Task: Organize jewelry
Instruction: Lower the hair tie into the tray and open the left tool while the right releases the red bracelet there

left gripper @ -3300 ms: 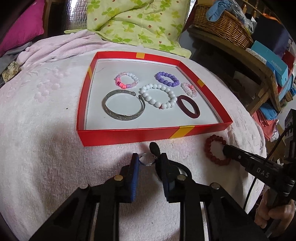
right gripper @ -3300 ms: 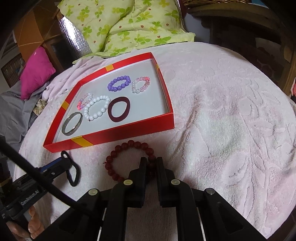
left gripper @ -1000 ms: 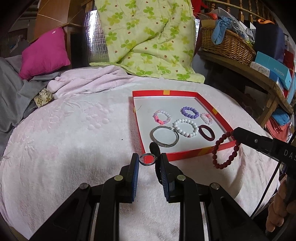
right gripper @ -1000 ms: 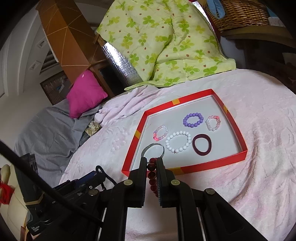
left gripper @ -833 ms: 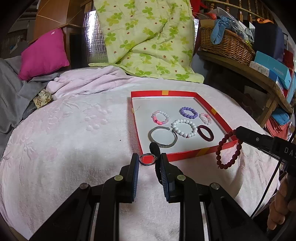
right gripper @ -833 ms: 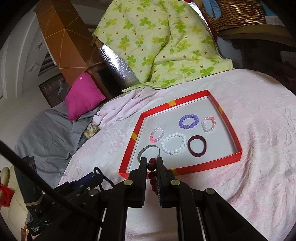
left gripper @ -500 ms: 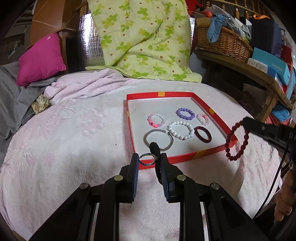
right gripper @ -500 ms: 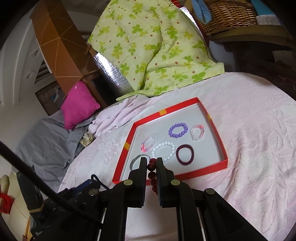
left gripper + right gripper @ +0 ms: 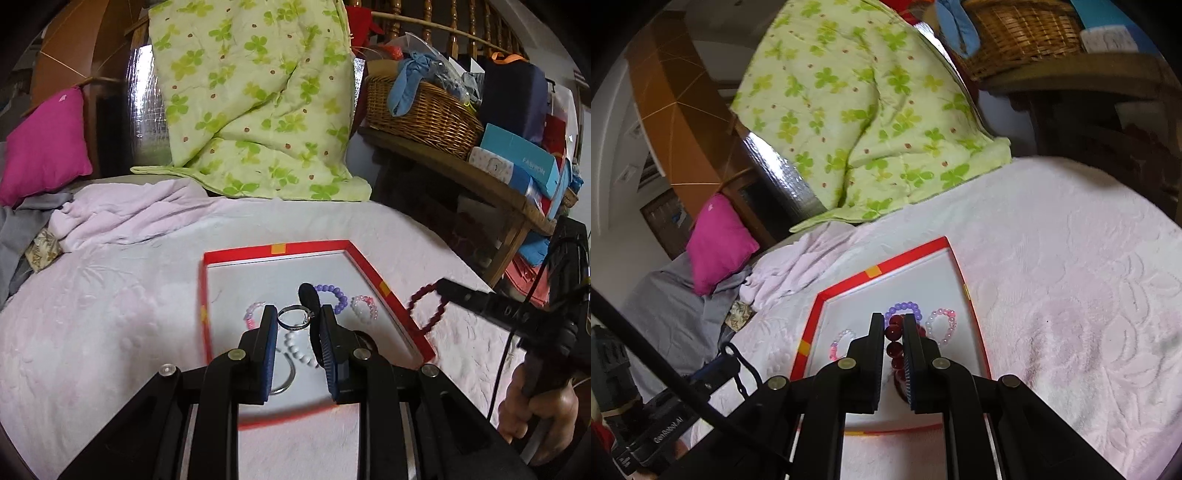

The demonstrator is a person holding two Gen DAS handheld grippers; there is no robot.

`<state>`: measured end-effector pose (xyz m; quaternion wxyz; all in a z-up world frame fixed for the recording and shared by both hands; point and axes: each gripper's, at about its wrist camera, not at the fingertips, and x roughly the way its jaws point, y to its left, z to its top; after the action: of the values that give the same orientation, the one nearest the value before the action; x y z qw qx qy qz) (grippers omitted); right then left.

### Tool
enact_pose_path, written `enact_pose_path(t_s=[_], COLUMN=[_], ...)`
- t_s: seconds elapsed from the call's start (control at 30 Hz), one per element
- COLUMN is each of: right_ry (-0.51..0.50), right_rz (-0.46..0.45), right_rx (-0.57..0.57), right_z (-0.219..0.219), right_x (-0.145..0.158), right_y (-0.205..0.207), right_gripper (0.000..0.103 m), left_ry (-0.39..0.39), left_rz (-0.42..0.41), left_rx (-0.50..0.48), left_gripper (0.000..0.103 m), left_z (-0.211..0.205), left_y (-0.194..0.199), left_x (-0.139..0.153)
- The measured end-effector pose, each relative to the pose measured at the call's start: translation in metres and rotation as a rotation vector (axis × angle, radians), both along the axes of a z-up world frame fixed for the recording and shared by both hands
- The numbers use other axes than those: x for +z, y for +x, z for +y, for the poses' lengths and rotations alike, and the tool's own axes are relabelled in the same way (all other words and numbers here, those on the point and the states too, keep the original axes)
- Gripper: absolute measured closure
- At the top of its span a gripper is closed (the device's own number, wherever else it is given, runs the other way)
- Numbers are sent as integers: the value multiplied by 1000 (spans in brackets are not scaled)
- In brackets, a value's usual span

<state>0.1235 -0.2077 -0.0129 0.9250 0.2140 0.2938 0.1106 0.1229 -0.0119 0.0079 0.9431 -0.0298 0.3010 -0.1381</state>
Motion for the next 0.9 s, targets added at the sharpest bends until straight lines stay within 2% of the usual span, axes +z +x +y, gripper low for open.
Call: enact_pose_path(t_s=[0.1,0.2,0.3,0.63,0.9], right_ry=[11,7,-13,-52,-69], right_rz=[42,44,45,133,168], right_rx=[10,19,25,3,-18], right_z=[3,6,9,10,7], right_x=[-9,-9,-9,-27,-37], right_y=[6,6,6,19,25], right_gripper=[92,92,92,92,92], left_ry=[28,24,33,78,83], left_rz=[46,102,110,163,192], left_rx=[-12,-16,-17,-52,-72], left_gripper=[79,79,79,79,79], left_z=[-9,-11,-12,-28,-34], left_y=[8,19,23,32,34], left_x=[-26,-42,-47,-70,-80])
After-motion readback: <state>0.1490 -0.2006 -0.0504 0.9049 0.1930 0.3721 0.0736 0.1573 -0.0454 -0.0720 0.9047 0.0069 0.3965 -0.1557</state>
